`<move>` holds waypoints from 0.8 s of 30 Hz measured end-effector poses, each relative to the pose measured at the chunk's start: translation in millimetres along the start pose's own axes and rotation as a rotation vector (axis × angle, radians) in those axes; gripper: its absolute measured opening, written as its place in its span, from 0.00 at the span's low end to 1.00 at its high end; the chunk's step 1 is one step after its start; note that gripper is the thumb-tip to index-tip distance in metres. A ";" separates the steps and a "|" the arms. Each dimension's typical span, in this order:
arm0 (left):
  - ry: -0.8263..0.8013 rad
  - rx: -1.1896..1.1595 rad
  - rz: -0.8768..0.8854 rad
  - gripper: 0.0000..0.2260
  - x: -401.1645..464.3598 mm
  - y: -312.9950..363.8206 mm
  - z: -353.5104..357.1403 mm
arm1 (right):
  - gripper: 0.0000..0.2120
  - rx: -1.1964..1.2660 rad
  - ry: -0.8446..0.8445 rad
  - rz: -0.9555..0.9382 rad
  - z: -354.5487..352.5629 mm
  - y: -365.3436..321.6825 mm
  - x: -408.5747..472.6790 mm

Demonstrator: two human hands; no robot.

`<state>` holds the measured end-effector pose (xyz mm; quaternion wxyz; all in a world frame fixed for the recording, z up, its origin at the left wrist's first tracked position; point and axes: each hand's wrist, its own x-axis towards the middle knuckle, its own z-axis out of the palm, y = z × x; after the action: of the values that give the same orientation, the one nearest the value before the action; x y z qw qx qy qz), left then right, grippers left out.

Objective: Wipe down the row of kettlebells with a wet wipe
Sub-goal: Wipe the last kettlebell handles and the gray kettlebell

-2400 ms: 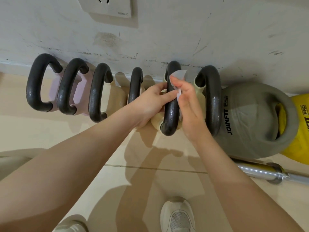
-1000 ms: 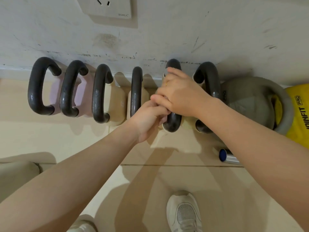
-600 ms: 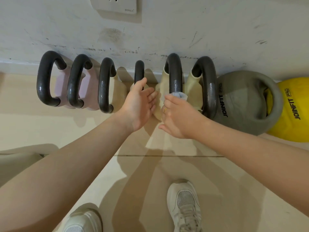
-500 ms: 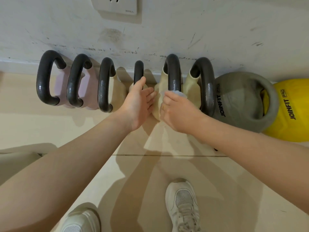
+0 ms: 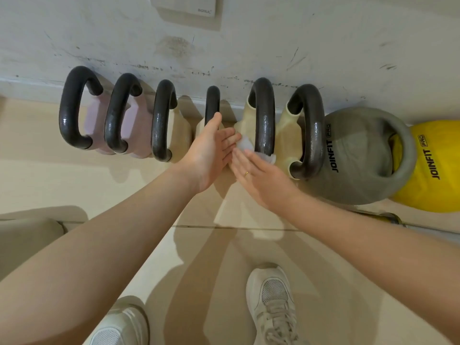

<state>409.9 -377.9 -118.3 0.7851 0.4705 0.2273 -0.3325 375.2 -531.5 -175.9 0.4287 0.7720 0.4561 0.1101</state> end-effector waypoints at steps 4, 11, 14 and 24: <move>-0.002 0.018 0.006 0.31 5.1 -2.6 0.0 | 0.26 0.048 0.053 -0.023 20.1 5.3 -19.3; 0.016 -0.153 0.040 0.30 10.4 10.1 1.7 | 0.30 0.490 0.162 0.335 8.8 -4.6 -18.6; 0.048 -0.080 0.095 0.26 9.9 17.9 3.1 | 0.32 0.999 0.168 0.665 -2.2 -8.9 -7.2; 0.008 0.387 0.152 0.09 8.9 -3.6 30.1 | 0.32 2.803 -0.137 1.489 2.0 85.3 38.0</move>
<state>414.7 -408.6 -112.6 0.7019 0.6298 0.1261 -0.3079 449.6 -520.7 -120.5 0.7205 -0.5832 0.2912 0.2366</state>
